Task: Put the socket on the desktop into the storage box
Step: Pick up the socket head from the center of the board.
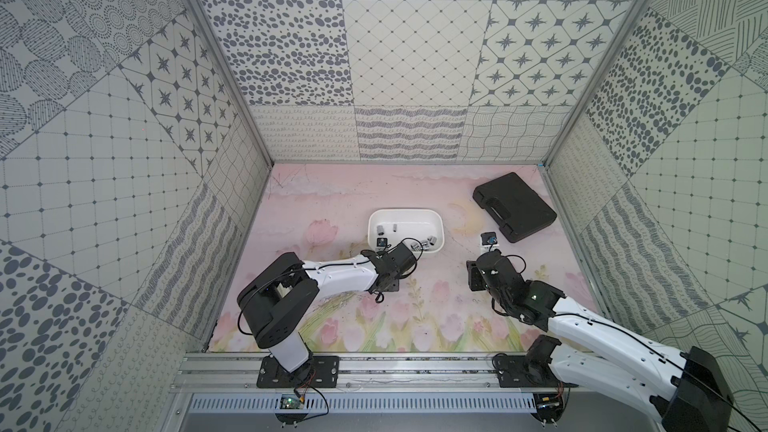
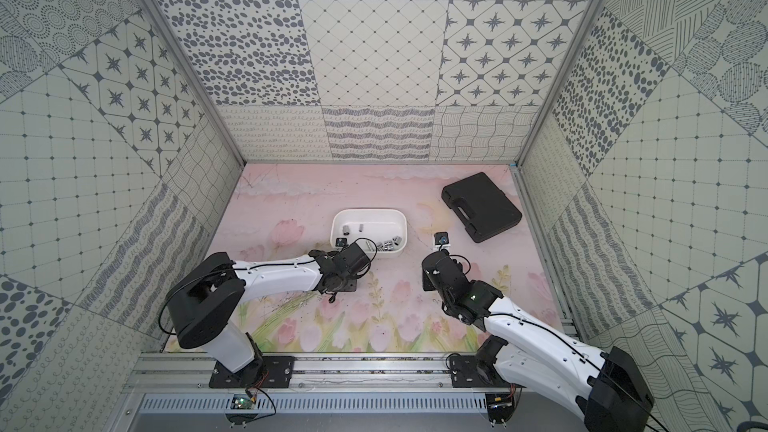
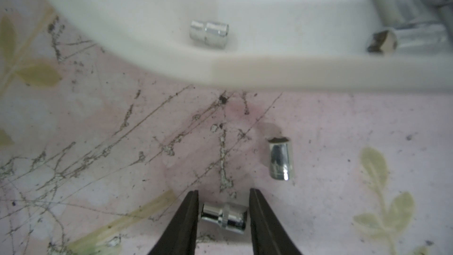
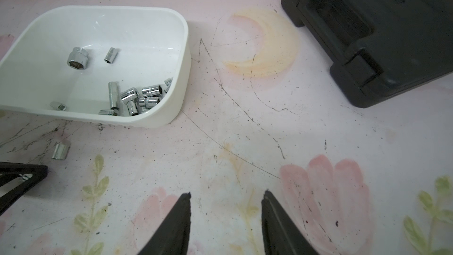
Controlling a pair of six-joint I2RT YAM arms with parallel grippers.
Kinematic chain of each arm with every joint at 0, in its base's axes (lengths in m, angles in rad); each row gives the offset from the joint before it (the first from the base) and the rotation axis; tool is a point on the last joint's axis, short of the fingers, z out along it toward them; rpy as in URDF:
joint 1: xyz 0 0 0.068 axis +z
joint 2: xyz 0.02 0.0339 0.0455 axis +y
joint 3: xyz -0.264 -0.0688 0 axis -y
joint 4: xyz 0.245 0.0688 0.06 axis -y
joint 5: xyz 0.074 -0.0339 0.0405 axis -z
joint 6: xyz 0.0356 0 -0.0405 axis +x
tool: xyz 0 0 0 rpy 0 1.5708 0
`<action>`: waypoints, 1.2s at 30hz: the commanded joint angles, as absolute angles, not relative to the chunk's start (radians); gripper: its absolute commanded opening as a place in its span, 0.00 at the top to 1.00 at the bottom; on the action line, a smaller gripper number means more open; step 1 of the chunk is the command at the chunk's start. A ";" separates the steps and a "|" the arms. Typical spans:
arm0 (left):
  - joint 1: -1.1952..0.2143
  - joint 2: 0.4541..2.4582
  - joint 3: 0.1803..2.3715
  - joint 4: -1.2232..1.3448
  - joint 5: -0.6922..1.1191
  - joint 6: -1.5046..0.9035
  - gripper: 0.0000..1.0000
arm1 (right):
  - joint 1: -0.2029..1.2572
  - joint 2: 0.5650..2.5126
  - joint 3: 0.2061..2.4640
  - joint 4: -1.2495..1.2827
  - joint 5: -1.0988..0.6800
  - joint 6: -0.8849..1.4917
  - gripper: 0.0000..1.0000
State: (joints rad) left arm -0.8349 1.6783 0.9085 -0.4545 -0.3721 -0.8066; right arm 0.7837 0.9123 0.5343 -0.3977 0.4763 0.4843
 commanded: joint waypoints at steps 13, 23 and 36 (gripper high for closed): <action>-0.820 1.584 0.833 -0.483 -0.306 -0.805 0.58 | 0.783 0.919 0.530 -0.363 0.486 0.472 0.51; -0.820 1.542 0.806 -0.477 -0.257 -0.803 0.43 | 0.783 0.921 0.531 -0.362 0.483 0.470 0.51; -0.813 1.632 0.876 -0.500 -0.287 -0.782 0.52 | 0.784 0.907 0.528 -0.363 0.488 0.470 0.51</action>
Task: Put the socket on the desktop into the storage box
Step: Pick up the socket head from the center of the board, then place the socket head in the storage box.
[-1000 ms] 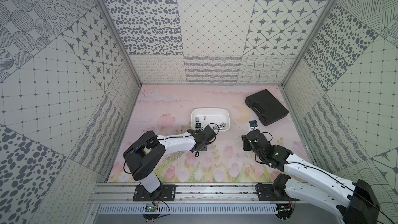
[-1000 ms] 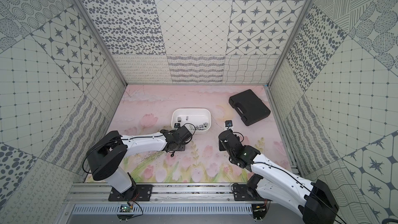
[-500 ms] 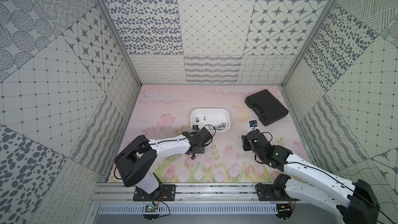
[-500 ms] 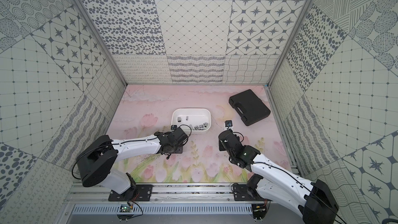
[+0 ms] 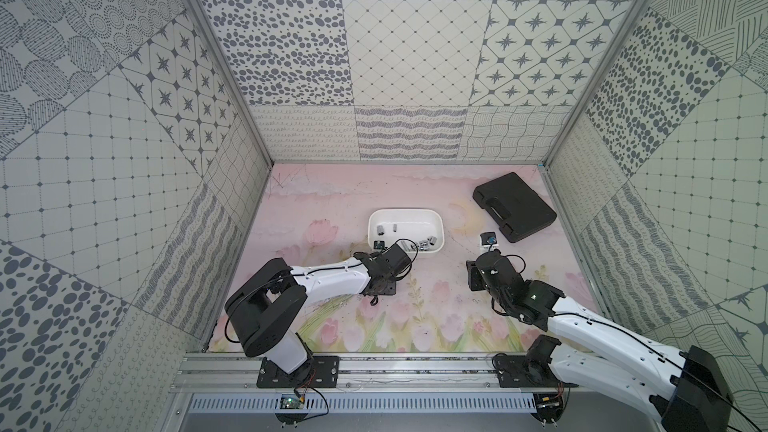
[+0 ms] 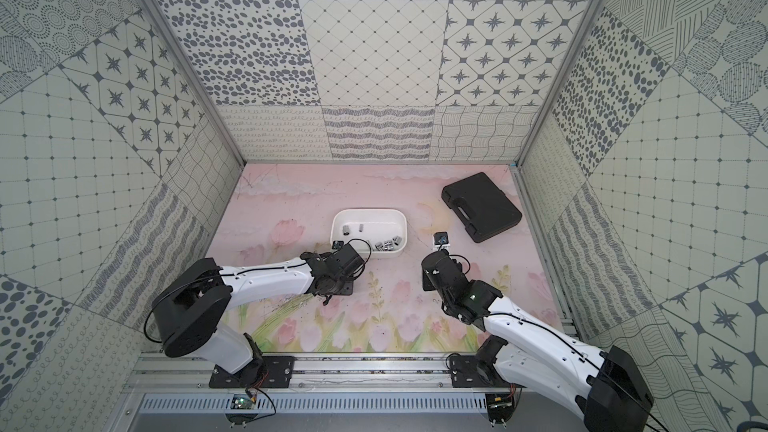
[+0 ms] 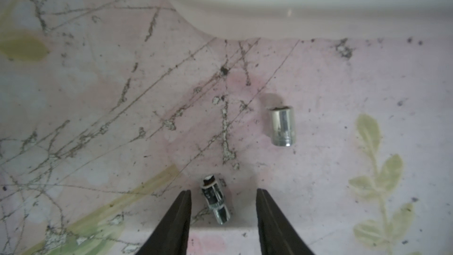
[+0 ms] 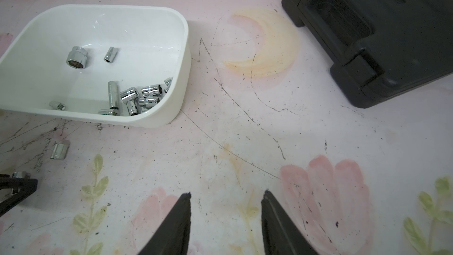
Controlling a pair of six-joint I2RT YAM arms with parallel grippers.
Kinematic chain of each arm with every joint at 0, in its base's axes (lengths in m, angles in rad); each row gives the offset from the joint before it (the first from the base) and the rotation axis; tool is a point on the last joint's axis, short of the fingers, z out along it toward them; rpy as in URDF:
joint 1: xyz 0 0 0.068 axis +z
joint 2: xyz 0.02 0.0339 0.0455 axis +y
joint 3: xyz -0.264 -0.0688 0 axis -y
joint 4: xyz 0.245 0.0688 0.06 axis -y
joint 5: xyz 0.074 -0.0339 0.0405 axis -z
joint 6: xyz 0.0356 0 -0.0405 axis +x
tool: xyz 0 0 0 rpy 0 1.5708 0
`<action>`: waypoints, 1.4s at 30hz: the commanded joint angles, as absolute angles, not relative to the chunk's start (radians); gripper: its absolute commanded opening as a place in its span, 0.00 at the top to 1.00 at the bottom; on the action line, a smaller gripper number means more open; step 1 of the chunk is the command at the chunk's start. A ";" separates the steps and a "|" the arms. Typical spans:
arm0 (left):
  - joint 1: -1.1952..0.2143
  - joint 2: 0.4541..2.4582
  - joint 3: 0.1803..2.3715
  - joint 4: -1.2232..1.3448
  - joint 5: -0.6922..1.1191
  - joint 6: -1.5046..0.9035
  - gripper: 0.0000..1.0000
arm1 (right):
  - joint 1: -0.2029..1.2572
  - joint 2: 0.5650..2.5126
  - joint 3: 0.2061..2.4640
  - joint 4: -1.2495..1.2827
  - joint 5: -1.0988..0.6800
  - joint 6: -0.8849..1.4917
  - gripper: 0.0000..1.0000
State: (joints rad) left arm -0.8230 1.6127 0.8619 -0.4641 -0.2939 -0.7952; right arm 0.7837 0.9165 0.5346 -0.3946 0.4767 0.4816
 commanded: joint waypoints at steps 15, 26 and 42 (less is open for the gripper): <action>-0.795 1.649 0.858 -0.502 -0.307 -0.808 0.79 | 0.784 0.905 0.528 -0.363 0.486 0.469 0.51; -0.795 1.600 0.859 -0.520 -0.271 -0.810 1.00 | 0.784 0.897 0.527 -0.366 0.488 0.469 0.51; -0.793 1.442 1.065 -0.509 -0.270 -0.768 1.00 | 0.784 0.860 0.522 -0.376 0.493 0.465 0.51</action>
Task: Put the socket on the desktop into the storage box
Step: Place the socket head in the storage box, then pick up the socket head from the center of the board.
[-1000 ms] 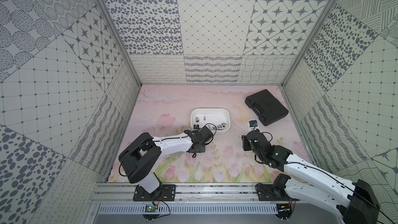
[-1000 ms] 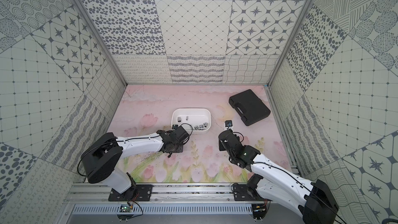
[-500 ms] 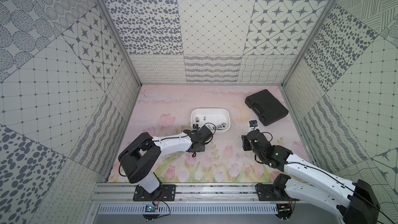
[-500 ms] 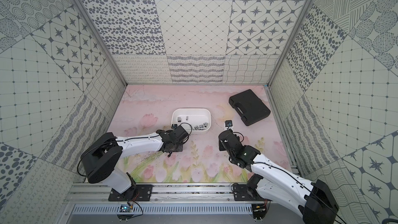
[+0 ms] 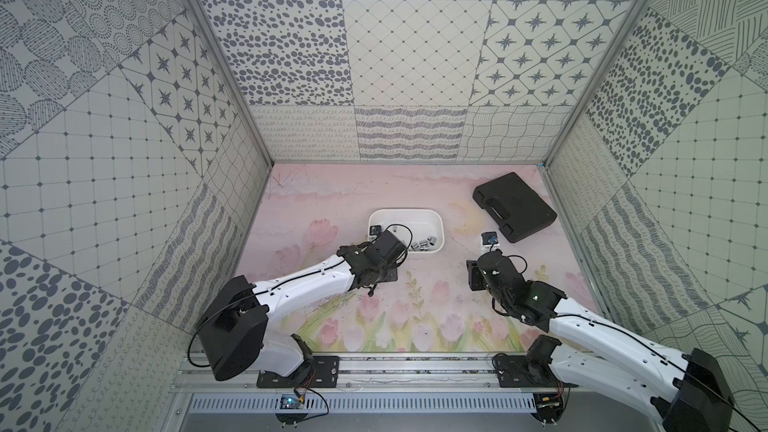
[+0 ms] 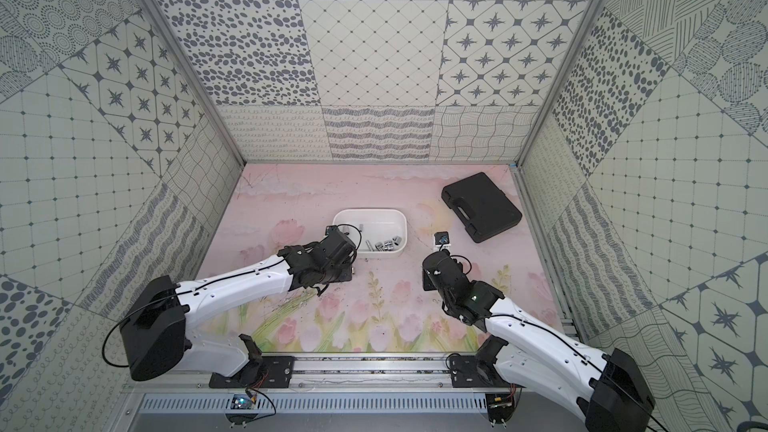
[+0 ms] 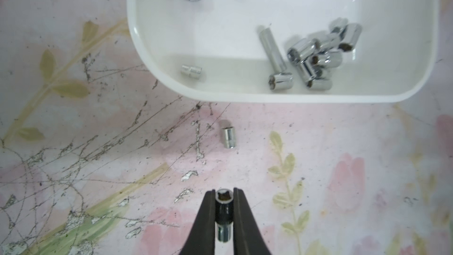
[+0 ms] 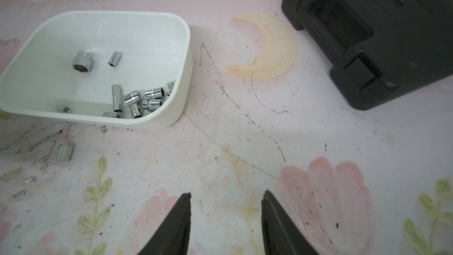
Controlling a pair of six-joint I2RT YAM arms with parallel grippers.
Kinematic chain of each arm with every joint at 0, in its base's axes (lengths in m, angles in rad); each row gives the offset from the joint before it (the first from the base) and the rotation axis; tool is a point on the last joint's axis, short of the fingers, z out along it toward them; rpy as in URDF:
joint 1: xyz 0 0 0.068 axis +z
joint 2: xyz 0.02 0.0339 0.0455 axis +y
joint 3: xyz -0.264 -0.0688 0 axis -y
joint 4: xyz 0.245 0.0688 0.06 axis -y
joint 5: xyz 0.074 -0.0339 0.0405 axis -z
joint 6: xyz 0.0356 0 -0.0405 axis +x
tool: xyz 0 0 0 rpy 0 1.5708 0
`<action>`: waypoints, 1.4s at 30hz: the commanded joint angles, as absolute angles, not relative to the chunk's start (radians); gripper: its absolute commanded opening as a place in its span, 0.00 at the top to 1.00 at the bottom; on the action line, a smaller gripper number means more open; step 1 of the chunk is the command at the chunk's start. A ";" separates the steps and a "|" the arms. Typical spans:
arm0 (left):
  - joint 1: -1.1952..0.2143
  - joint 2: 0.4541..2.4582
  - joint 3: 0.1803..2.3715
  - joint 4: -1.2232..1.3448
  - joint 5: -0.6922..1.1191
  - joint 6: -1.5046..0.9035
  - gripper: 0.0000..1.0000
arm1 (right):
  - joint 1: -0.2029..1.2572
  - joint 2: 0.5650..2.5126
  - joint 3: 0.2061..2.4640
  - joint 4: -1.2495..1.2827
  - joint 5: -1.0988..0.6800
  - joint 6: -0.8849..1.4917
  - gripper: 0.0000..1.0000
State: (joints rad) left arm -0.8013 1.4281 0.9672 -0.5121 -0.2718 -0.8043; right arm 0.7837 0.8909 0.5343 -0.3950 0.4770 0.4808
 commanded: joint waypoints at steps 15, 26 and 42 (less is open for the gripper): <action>-0.757 1.866 1.445 -0.497 -0.324 -0.776 1.00 | 0.783 0.852 0.515 -0.371 0.488 0.469 0.50; -0.737 1.942 1.472 -0.463 -0.292 -0.773 0.50 | 0.783 0.883 0.523 -0.364 0.477 0.466 0.50; -0.753 1.260 0.933 -0.443 -0.263 -0.778 0.15 | 0.785 0.897 0.515 -0.341 0.451 0.450 0.50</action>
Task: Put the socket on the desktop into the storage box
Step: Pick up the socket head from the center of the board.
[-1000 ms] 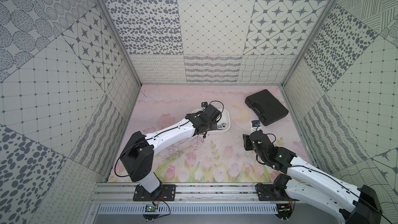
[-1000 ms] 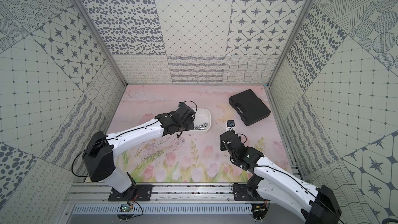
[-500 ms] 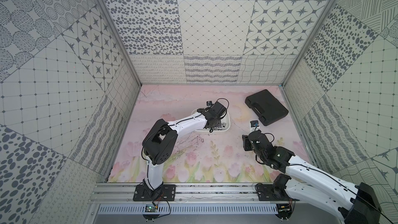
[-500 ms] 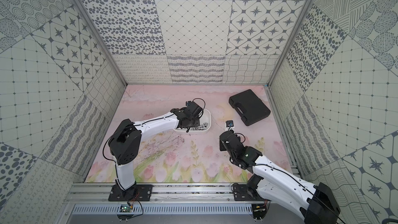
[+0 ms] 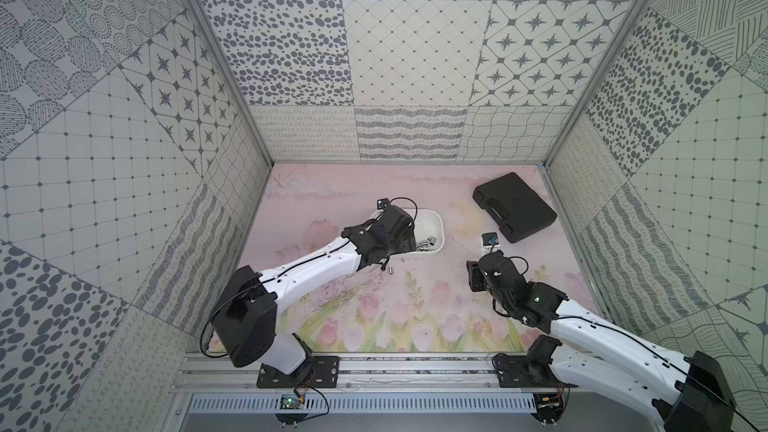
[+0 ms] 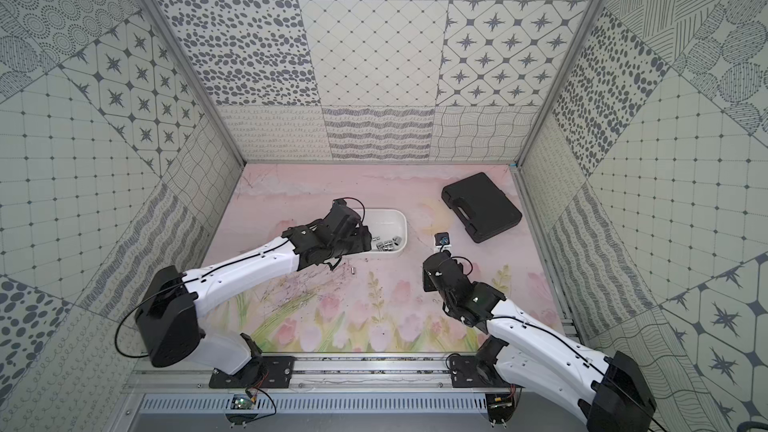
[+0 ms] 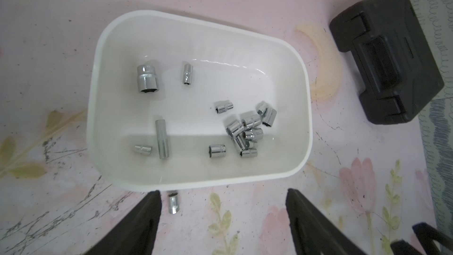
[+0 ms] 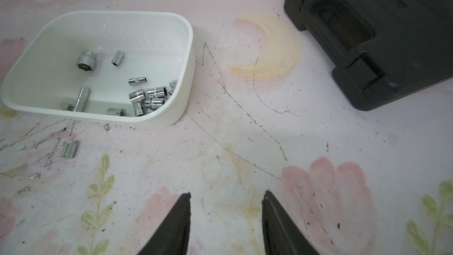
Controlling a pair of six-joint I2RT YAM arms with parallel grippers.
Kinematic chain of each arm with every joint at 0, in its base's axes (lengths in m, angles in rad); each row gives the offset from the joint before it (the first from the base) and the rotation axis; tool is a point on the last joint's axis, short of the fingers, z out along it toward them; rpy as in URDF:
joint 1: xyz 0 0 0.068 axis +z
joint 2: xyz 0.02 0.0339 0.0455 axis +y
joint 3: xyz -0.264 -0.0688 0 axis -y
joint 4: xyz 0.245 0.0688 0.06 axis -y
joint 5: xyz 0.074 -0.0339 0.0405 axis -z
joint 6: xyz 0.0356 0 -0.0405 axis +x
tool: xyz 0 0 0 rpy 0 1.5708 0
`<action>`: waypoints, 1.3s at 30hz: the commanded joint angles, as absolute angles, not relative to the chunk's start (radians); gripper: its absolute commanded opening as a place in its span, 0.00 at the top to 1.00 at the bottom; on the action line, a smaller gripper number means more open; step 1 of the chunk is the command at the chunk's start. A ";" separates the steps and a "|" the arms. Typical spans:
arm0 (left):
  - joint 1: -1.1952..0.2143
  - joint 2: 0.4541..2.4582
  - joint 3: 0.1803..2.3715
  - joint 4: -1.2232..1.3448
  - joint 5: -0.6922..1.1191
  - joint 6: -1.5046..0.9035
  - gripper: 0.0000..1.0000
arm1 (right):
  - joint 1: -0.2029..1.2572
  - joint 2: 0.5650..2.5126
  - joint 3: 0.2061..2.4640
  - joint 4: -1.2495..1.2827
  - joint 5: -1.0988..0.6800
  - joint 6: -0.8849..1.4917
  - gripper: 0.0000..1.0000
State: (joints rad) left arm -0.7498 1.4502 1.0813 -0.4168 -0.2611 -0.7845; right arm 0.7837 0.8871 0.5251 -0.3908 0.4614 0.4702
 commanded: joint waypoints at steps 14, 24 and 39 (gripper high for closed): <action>-0.752 0.723 0.405 -0.252 -0.331 -0.750 0.15 | 0.902 1.133 0.702 -0.324 0.340 0.575 0.50; -0.752 0.741 0.418 -0.301 -0.351 -0.784 0.15 | 1.090 1.540 1.012 -0.304 0.379 0.576 0.50; -0.752 0.752 0.415 -0.305 -0.372 -0.799 0.16 | 1.098 1.765 1.089 -0.252 0.358 0.654 0.58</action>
State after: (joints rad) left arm -0.7513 0.7460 0.4088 -0.3187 -0.3290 -0.7898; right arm 1.0939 1.7439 1.0554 -0.2974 0.3511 0.6243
